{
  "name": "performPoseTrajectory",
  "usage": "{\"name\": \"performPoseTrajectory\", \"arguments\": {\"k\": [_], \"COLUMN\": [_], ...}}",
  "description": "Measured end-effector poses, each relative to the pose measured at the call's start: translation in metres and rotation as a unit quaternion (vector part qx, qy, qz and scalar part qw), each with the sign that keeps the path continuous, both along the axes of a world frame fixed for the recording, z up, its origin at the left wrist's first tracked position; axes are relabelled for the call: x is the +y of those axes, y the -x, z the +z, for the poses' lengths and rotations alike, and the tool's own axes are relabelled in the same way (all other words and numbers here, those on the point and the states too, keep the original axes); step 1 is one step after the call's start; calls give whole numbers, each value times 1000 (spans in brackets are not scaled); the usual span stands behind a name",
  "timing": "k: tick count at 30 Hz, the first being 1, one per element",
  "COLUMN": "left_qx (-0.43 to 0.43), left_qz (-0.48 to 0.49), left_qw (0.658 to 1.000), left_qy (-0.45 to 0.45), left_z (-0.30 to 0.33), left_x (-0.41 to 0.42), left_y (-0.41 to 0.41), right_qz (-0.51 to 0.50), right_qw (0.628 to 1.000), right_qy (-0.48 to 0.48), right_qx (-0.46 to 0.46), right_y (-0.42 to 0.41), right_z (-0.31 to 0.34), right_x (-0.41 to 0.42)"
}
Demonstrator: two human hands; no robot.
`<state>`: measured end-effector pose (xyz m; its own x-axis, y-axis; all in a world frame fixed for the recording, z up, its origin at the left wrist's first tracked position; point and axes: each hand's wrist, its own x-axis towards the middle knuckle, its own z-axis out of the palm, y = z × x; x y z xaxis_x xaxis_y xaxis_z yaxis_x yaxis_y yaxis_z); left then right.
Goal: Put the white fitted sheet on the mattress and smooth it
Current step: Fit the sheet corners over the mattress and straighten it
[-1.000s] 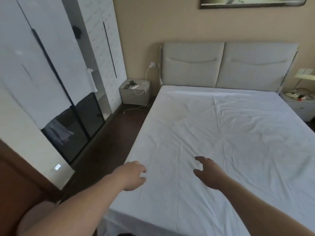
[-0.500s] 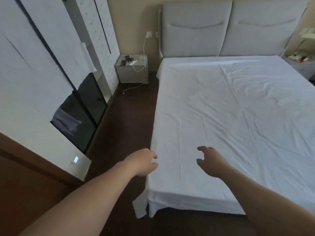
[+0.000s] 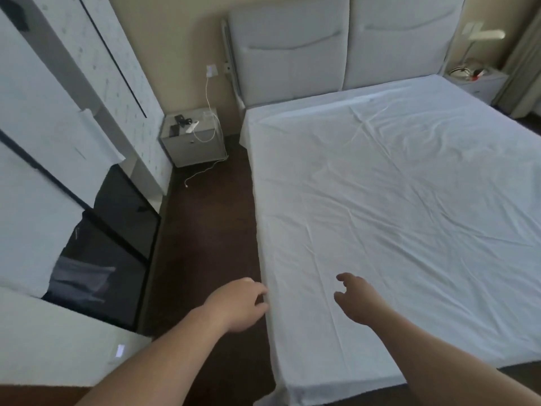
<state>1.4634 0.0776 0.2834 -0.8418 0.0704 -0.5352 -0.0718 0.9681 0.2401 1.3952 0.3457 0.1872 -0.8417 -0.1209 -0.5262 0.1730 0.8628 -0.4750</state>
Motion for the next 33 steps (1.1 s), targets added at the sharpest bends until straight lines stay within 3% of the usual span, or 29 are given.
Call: {"name": "performPoseTrajectory", "arguments": {"k": [6,13,23,27,33], "left_qx": [-45,-94,-161,-102,10], "left_qz": [-108,-284,-443,-466,-443], "left_qw": [993,954,879,876,892], "left_qy": [17,4,73,70,87], "left_z": [-22,-118,-227,-289,-411], "left_x": [-26,-7,8,30,76], "left_y": [66,125,82,75,81], "right_qz": [-68,-274,-398,-411,-320], "right_qw": [997,958,898,906,930], "right_qy": [14,-34,5,7,-145], "right_qx": [-27,-78,-187,-98,108], "right_y": [12,-52,-197,-184,-131], "right_z": [-16,-70,-162,-223,-329], "right_x": [-19,-3,-71,-74,-59]}}
